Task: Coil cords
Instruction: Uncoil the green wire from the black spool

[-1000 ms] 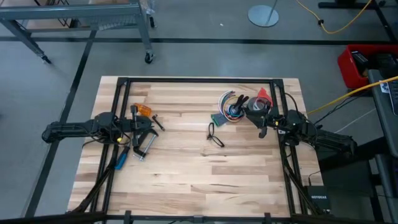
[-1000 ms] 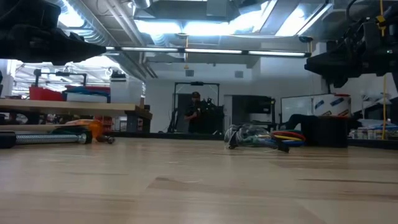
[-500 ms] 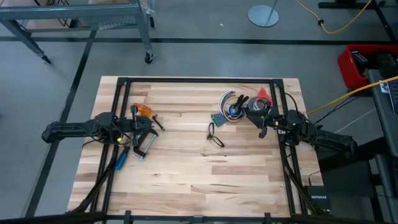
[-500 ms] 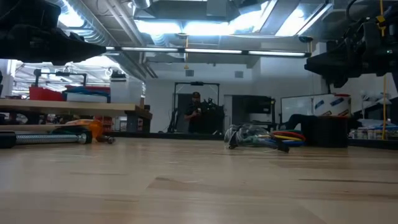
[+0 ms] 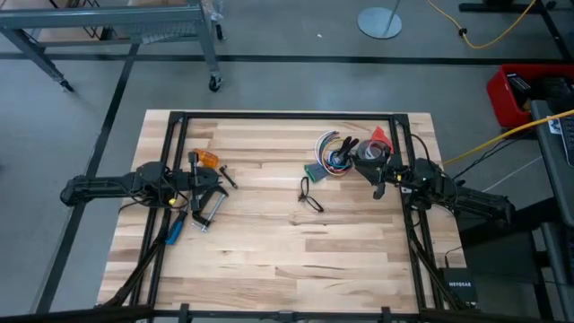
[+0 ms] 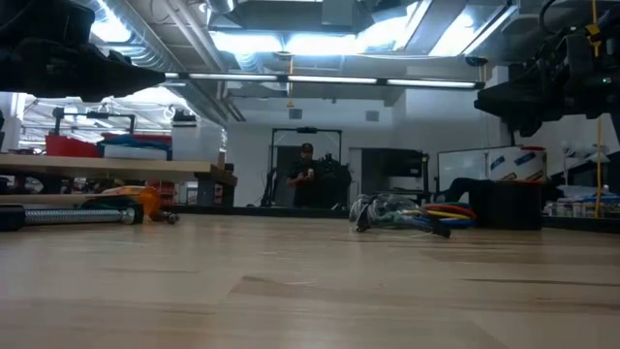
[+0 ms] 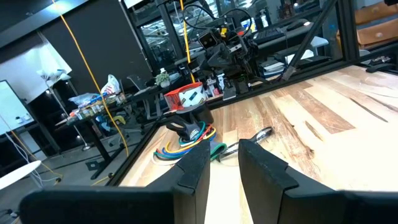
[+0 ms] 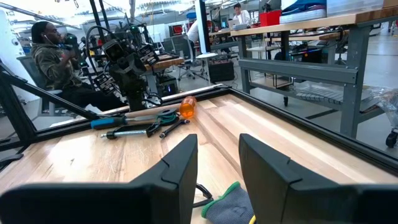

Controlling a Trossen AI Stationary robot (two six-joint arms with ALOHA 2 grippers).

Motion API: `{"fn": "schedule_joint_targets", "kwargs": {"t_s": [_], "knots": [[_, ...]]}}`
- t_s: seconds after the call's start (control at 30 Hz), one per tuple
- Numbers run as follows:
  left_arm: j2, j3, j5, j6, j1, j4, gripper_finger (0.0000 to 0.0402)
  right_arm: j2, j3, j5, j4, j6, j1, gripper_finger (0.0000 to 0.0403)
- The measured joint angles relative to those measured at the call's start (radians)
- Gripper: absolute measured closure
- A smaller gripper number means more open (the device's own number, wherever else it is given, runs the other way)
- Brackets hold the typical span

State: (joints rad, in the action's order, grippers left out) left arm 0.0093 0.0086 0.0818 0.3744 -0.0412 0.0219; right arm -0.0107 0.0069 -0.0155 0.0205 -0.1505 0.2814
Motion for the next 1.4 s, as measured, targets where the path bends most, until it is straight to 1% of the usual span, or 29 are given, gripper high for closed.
{"fn": "schedule_joint_targets", "kwargs": {"t_s": [0.13,0.3,0.37,0.73,1.0,1.13,1.27,1.4], "knots": [[0.0,0.0,0.0,0.0,0.0,0.0,0.0325,0.0,0.0,0.028,0.018,0.0,0.0,0.0281],[0.0,0.0,0.0,0.0,0.0,0.0,0.0325,0.0,0.0,0.097,0.033,0.0,0.0,0.0281],[0.0,0.0,0.0,0.0,0.0,0.0,0.0325,0.0,0.0,0.11,0.033,0.0,0.0,0.0281],[0.0,0.0,0.0,0.0,0.0,0.0,0.0325,0.0,0.0,0.113,0.029,0.031,0.0,0.0281],[0.0,0.0,0.011,-0.01,0.0,0.026,0.0325,0.0,0.0,0.112,0.03,0.024,0.0,0.0281],[0.0,0.0,-0.014,-0.231,0.003,0.101,0.0325,0.0,0.0,0.111,0.03,0.024,0.0,0.0281],[0.0,0.0,-0.018,-0.381,0.004,0.203,0.0325,0.0,0.0,0.11,0.03,0.024,0.0,0.0281],[0.0,0.0,-0.015,-0.58,0.004,0.199,0.0325,0.0,0.0,0.11,0.03,0.024,0.0,0.0281]]}}
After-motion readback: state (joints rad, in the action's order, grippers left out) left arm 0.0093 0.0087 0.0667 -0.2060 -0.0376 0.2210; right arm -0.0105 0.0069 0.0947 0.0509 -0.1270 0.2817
